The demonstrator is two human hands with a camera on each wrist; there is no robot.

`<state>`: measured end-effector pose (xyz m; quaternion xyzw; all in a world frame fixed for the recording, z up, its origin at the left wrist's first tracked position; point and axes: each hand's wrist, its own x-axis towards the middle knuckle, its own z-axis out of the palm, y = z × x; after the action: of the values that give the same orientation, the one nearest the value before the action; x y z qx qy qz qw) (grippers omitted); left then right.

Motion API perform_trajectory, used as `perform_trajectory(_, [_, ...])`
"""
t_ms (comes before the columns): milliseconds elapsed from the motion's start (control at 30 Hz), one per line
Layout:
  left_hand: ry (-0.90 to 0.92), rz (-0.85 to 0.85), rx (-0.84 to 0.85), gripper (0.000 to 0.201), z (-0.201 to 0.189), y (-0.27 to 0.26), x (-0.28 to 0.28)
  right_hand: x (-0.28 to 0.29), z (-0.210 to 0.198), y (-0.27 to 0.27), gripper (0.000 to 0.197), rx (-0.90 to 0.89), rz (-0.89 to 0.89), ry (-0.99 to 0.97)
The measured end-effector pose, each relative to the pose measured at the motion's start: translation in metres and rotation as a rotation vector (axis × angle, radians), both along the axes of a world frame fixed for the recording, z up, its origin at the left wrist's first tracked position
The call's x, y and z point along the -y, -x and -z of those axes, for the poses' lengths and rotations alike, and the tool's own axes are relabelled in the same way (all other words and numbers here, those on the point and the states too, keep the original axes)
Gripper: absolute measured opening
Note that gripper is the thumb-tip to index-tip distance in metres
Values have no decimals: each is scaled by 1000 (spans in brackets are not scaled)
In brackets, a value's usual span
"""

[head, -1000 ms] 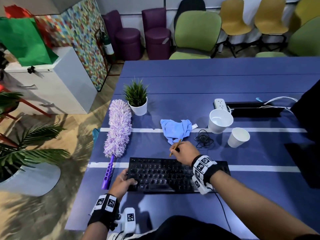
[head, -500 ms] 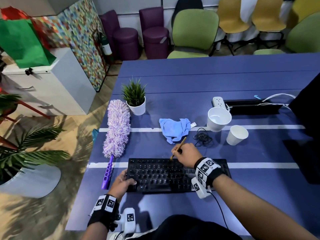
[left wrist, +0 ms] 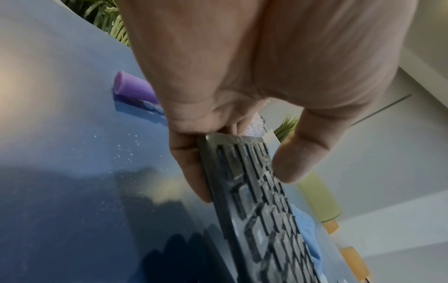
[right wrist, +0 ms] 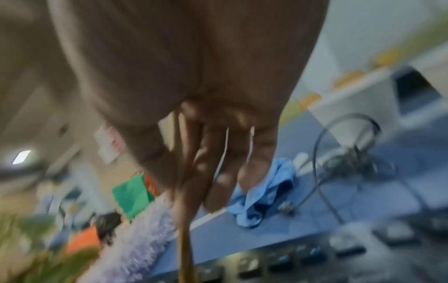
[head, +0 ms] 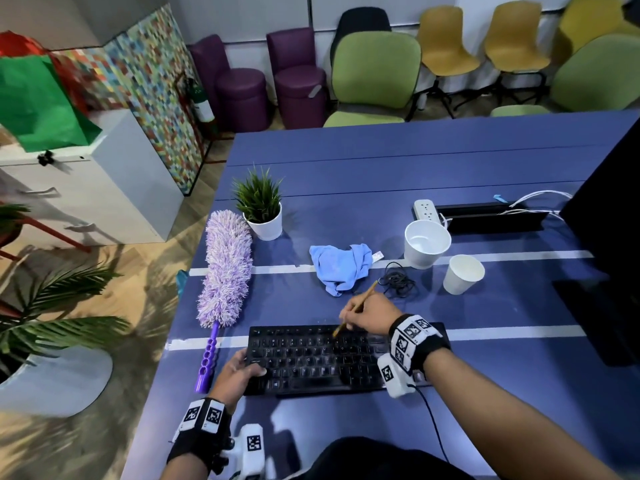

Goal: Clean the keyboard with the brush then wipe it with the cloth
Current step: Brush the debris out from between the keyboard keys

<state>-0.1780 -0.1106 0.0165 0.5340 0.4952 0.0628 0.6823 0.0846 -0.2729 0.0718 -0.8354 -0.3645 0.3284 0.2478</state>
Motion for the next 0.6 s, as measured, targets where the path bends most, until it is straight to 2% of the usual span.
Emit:
perform_trajectory(67, [7,1,-19,35,0,1,-2,2,5,-1,22,35,-11,65])
perform_trajectory(133, [9,6,-10,28,0,1,-3,7,7,-4,24,202,71,69])
perform_trajectory(167, [-4,4,1,24,-2,0,-2,9,8,-7,23,204,79,32])
perform_trajectory(267, [-41,17,23,16,-9,-5,-1,12,4,-7,17,14,-12,50])
perform_trajectory(333, [-75,55,9,11,-14,-12,0,15,10,-13,17,107,58,66])
perform_trajectory(400, [-88,50,-26,14,-14,-16,-6,20,13,-19,16,213,187,6])
perform_trajectory(500, [-72,91,-97,17,-17,-16,-19,27,13,-26,14,122,129,-38])
perform_trajectory(600, [-93,214,-161,33,-20,-16,-32,40,20,-23,15,75,127,-75])
